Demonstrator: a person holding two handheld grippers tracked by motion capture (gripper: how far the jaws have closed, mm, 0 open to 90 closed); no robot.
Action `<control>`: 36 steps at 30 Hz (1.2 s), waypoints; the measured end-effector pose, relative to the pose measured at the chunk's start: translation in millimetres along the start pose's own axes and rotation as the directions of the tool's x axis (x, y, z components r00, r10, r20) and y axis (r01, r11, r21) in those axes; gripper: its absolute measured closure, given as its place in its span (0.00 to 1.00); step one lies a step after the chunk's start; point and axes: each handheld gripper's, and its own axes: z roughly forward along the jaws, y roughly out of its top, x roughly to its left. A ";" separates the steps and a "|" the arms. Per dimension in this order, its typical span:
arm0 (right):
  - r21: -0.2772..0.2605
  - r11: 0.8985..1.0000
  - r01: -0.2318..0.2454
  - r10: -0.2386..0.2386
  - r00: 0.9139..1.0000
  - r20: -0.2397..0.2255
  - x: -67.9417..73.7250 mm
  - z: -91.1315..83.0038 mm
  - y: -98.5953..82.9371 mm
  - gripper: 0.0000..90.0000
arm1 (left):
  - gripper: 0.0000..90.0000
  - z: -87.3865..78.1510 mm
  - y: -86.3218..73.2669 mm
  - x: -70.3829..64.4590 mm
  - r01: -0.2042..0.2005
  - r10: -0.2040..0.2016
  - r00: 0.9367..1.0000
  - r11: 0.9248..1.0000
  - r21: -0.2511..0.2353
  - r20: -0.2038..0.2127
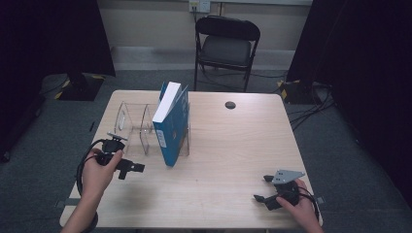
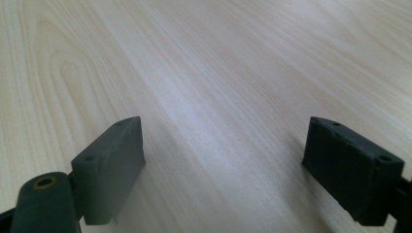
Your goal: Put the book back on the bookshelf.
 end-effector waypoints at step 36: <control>0.000 1.000 -0.001 0.001 1.000 -0.001 0.0 -0.1 0.0 0.15 | 0.22 40.7 -34.0 15.9 0.034 -0.034 0.999 0.999 0.034 0.017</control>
